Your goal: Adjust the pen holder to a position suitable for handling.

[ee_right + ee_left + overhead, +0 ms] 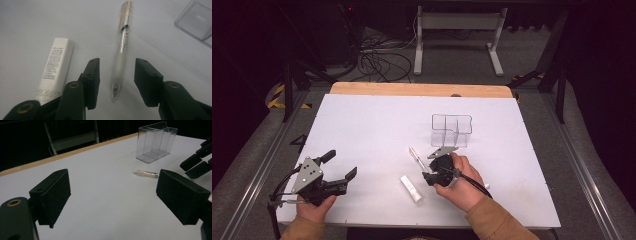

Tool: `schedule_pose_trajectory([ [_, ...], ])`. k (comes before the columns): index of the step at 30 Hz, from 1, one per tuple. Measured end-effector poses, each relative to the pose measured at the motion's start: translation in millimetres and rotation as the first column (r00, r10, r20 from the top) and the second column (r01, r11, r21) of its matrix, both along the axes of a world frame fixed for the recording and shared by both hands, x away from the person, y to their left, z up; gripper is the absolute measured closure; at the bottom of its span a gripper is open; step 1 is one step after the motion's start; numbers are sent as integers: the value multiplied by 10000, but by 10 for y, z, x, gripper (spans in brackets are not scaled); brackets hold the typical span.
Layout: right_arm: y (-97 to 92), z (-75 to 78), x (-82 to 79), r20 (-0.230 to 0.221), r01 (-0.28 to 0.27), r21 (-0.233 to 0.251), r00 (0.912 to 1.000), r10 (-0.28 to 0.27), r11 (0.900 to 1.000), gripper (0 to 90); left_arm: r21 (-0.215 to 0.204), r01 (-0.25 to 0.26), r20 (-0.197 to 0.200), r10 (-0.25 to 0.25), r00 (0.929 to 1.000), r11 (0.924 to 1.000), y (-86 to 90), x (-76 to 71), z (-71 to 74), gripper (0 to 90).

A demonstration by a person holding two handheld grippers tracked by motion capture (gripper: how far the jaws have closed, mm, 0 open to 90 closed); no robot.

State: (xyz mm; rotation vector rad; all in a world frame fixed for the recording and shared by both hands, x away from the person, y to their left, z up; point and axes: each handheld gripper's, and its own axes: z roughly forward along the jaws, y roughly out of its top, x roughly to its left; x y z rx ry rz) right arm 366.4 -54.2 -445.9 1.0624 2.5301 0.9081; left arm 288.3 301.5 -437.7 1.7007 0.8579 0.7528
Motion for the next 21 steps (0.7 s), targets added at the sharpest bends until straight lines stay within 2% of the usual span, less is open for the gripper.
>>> schedule_pose_trajectory([
  [12, 47, -81, -13, -442, 201, -647, 9988, -229, 9977, 664, 26, 17, -20, -17, 10000, 10000, -3, 3, -3, 133],
  [21, 89, -139, -13, -320, 304, -826, 9989, -332, 9961, 735, 37, 8, -29, -8, 10000, 10000, -1, 4, -4, 133],
])
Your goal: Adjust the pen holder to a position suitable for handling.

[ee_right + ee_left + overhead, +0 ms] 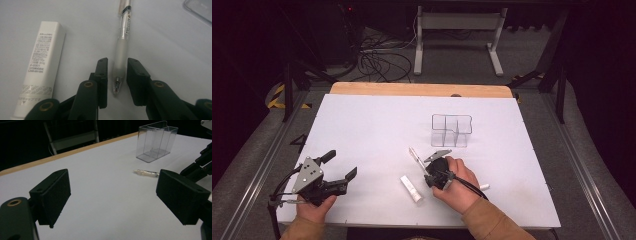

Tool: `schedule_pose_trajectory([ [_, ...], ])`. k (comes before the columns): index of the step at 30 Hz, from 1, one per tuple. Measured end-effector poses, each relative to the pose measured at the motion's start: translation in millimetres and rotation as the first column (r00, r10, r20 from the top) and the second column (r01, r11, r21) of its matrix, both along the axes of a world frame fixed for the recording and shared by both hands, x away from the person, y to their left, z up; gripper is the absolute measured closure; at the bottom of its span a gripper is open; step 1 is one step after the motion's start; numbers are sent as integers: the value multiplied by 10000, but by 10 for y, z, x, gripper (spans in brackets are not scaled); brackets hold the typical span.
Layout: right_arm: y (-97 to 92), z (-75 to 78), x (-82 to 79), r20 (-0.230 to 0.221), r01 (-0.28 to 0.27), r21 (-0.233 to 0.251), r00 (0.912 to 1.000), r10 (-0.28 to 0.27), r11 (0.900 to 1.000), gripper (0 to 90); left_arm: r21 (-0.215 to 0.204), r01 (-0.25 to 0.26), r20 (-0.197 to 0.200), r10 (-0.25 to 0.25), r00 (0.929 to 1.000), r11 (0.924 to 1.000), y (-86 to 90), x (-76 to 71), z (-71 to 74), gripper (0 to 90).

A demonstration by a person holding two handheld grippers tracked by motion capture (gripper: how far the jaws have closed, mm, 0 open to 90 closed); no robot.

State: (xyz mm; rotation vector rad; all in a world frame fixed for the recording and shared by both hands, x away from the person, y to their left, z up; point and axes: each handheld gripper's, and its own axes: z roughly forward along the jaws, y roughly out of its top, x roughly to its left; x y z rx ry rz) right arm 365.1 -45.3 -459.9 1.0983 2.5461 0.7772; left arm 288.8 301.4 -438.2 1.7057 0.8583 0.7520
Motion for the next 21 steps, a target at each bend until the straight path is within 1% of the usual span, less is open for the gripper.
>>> schedule_pose_trajectory([
  [4, 3, -9, 5, 88, 168, -4, 9998, -168, 9999, 787, 0, 13, -2, -13, 10000, 10000, 1, 1, -1, 133],
  [10, 0, -12, 3, 92, 370, 106, 9993, -371, 9993, 804, 9, 14, 4, -14, 10000, 10000, 2, 1, -1, 133],
  [13, -6, -13, 8, 93, 342, 152, 9994, -343, 9993, 806, -6, 7, -7, -7, 10000, 10000, 3, 3, -2, 133],
  [16, -15, -1, 9, 199, 278, 167, 9994, -281, 9995, 809, 12, 7, 11, -7, 10000, 10000, 3, 0, 0, 133],
  [21, -52, 90, -6, 456, 138, 541, 9988, -163, 9984, 811, -39, -9, 2, 9, 10000, 10000, 4, 1, -1, 133],
])
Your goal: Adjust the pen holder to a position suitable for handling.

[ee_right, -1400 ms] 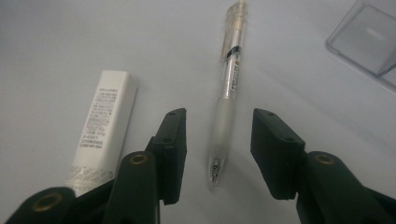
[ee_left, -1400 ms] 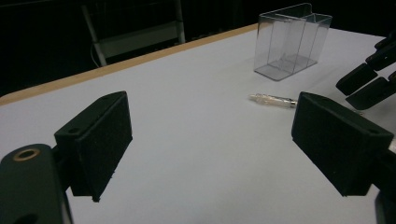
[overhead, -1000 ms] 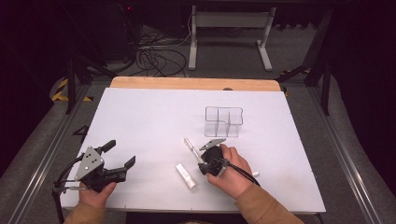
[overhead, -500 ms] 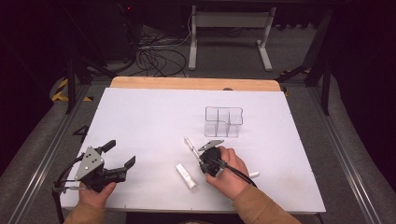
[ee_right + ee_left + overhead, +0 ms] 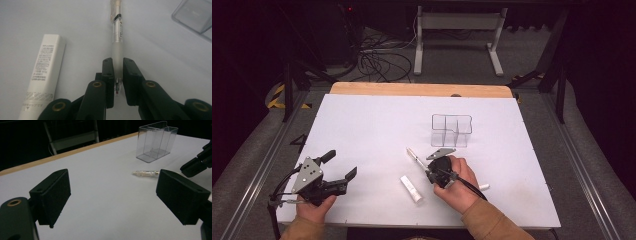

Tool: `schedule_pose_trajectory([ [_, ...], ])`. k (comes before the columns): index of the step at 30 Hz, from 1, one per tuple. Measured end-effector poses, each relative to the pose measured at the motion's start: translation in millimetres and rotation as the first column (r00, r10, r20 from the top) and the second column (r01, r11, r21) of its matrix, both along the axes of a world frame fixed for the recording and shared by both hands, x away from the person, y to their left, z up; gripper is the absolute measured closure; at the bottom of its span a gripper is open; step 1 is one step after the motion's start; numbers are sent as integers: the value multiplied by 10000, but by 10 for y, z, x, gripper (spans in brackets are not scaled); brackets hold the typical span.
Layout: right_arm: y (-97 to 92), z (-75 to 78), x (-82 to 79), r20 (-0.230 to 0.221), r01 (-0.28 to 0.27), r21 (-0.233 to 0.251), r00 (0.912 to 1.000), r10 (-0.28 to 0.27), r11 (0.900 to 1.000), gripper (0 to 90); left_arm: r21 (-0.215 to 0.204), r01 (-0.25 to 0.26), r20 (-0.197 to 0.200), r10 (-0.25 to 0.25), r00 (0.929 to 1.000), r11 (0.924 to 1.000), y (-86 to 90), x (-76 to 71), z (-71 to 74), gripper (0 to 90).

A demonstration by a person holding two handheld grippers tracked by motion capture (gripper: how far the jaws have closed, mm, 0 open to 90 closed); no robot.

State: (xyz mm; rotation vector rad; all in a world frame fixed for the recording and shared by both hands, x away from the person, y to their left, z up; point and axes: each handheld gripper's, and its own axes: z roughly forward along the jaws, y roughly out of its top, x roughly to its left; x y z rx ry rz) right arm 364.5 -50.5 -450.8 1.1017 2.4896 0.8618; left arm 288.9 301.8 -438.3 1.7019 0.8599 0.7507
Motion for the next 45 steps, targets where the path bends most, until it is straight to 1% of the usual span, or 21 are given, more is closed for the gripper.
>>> schedule_pose_trajectory([
  [3, -31, 52, -5, 134, -151, 111, 9998, 150, 9998, 812, 23, 13, 12, -13, 10000, 10000, -2, 0, 1, 133],
  [11, -87, 162, -29, 281, -208, 581, 9994, 191, 9981, 813, 34, 8, 11, -9, 10000, 10000, -3, -1, 1, 133],
  [14, -101, 214, -43, 415, -298, 624, 9988, 272, 9976, 813, 37, -1, 18, 1, 10000, 10000, -3, -2, 2, 133],
  [15, -106, 240, -52, 432, -273, 725, 9988, 242, 9970, 813, 33, 0, 20, 0, 10000, 10000, -2, -3, 2, 133],
  [16, -126, 301, -67, 499, -290, 854, 9984, 248, 9959, 813, 20, 2, 20, -2, 10000, 10000, -2, -3, 2, 133],
  [17, -126, 301, -67, 499, -290, 854, 9984, 248, 9959, 813, 24, -1, 20, 1, 10000, 10000, -2, -3, 3, 133],
  [18, -140, 332, -71, 594, -326, 896, 9979, 274, 9954, 813, 27, -4, 17, 4, 10000, 10000, -3, -3, 2, 133],
  [19, -167, 400, -81, 649, -382, 937, 9974, 322, 9949, 813, 28, -1, 19, 1, 10000, 10000, -3, -3, 2, 133],
  [20, -167, 400, -81, 649, -382, 937, 9974, 322, 9949, 813, 25, 5, 18, -6, 10000, 10000, -4, -3, 2, 133],
  [24, -226, 519, -94, 733, -506, 1023, 9964, 432, 9935, 813, 28, 2, 17, -2, 10000, 10000, -4, -3, 2, 133],
  [28, -285, 617, -98, 715, -611, 1334, 9961, 519, 9892, 813, 61, -1, 26, 1, 10000, 10000, -9, -1, 1, 133],
  [38, -333, 688, -100, 831, -817, 1404, 9940, 705, 9867, 813, 43, -7, 11, 7, 10000, 10000, -6, -2, 1, 133],
  [45, -379, 737, -97, 805, -854, 1485, 9940, 740, 9852, 813, 53, -8, 10, 8, 10000, 10000, -6, 0, 0, 133],
])
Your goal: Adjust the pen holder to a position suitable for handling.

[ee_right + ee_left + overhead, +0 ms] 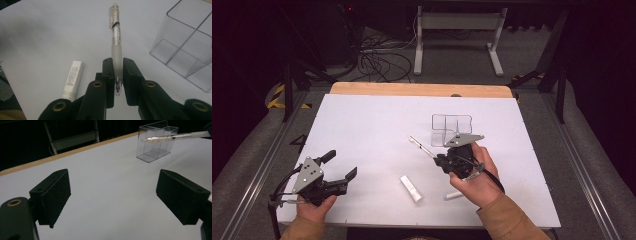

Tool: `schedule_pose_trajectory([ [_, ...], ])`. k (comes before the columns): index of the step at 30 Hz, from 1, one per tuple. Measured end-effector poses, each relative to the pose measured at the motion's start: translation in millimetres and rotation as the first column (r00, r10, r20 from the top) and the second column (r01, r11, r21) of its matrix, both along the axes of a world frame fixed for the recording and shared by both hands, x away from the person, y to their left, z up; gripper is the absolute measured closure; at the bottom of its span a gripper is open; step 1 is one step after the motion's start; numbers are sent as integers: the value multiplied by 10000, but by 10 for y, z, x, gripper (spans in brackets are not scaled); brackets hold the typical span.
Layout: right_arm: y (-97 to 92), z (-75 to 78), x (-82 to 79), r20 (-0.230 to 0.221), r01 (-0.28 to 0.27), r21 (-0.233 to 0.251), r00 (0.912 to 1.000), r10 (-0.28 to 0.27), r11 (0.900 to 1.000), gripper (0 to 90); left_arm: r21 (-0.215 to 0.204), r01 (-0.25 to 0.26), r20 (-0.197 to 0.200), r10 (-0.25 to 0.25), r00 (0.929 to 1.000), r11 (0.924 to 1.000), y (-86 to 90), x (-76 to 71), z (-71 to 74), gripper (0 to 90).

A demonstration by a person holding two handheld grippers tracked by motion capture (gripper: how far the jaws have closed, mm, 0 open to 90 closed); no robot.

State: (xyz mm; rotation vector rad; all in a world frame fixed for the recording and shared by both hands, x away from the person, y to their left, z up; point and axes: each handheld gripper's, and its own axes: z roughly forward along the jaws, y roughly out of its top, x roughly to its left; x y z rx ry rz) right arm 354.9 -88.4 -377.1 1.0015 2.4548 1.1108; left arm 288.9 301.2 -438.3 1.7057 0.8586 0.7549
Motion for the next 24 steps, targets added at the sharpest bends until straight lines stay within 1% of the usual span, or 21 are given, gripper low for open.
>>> schedule_pose_trajectory([
  [9, -110, 146, 27, -75, -47, 242, 10000, 49, 9997, 813, -12, -5, -9, 5, 10000, 10000, 0, 1, 0, 133],
  [13, -170, 212, 44, -171, -23, 488, 9998, 32, 9988, 812, 9, -3, -6, 3, 10000, 10000, -2, 1, -1, 133],
  [15, -196, 248, 51, -173, -17, 521, 9998, 26, 9986, 813, -1, -10, -8, 10, 10000, 10000, -2, 2, -1, 133],
  [16, -224, 287, 60, -230, -11, 595, 9997, 24, 9982, 813, -6, -9, -10, 9, 10000, 10000, -2, 2, -1, 133],
  [17, -224, 287, 60, -230, -11, 595, 9997, 24, 9982, 813, -6, -6, -14, 6, 10000, 10000, -1, 2, -1, 133],
  [24, -315, 412, 99, -349, 78, 605, 9994, -57, 9981, 812, 0, -9, -6, 9, 10000, 10000, -1, 1, 0, 133],
])
